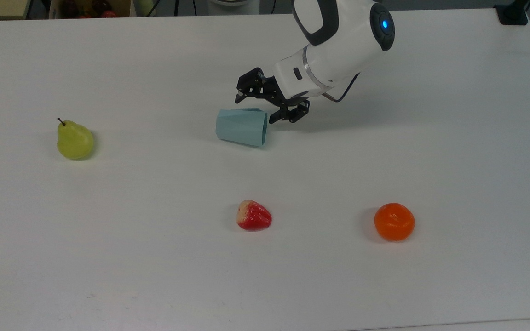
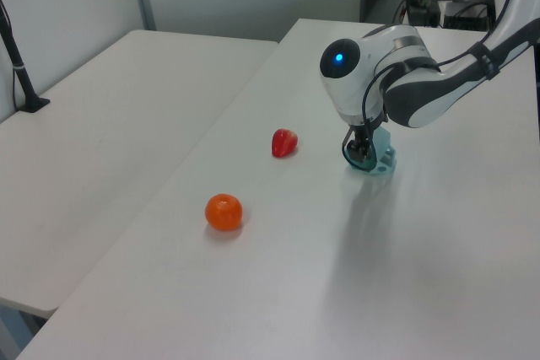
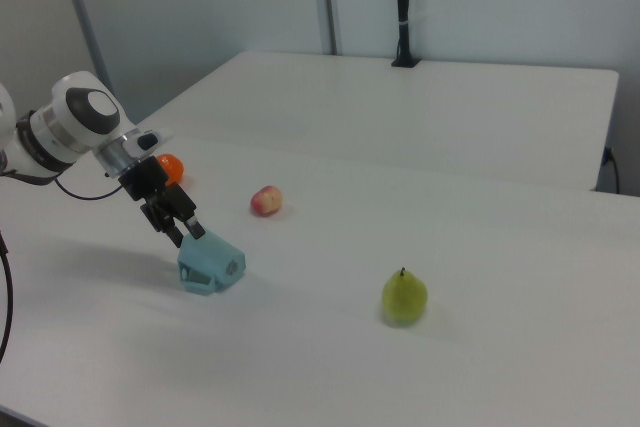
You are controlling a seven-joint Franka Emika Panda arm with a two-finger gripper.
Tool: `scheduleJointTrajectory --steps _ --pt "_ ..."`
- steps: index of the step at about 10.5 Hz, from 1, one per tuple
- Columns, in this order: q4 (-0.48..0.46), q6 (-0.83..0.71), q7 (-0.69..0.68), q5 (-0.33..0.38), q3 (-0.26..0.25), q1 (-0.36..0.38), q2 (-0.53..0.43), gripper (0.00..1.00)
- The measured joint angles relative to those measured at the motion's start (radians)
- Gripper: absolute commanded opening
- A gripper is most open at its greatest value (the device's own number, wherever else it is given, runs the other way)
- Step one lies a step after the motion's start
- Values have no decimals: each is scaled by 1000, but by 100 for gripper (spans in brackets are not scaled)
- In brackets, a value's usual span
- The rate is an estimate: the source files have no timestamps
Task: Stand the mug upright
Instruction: 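Lower the gripper and grasp the mug's rim, then lift and rotate the mug so its base rests on the table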
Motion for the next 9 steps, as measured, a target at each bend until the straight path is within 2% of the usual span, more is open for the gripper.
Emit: scheduleJointTrajectory --steps 2,4,6,9 --pt "0 2 0 -2 0 -1 3 88" --pt "-1 2 0 -63 -2 -3 18 86" --pt "-2 1 0 -92 -2 -6 43 79" --pt "-2 -24 0 -109 -2 -7 65 51"
